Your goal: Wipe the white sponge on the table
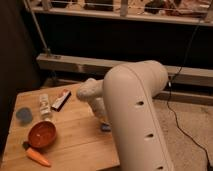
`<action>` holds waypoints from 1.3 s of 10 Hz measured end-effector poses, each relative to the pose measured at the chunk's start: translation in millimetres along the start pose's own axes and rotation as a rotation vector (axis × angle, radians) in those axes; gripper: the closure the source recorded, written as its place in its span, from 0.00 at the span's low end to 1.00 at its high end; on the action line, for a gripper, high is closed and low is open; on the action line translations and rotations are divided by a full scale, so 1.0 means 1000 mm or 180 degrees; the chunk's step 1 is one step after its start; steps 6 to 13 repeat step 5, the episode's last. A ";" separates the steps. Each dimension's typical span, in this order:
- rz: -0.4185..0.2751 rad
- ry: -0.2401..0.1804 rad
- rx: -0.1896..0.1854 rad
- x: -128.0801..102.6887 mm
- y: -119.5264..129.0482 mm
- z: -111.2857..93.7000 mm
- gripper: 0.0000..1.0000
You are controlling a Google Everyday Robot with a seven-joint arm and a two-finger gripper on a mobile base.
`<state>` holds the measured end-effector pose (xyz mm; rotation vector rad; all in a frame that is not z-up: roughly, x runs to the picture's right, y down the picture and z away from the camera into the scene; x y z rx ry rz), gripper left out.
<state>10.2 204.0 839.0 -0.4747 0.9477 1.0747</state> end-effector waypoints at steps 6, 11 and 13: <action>-0.0436 0.0064 -0.0099 0.011 0.061 0.006 1.00; -0.0436 0.0064 -0.0099 0.011 0.061 0.006 1.00; -0.0436 0.0064 -0.0099 0.011 0.061 0.006 1.00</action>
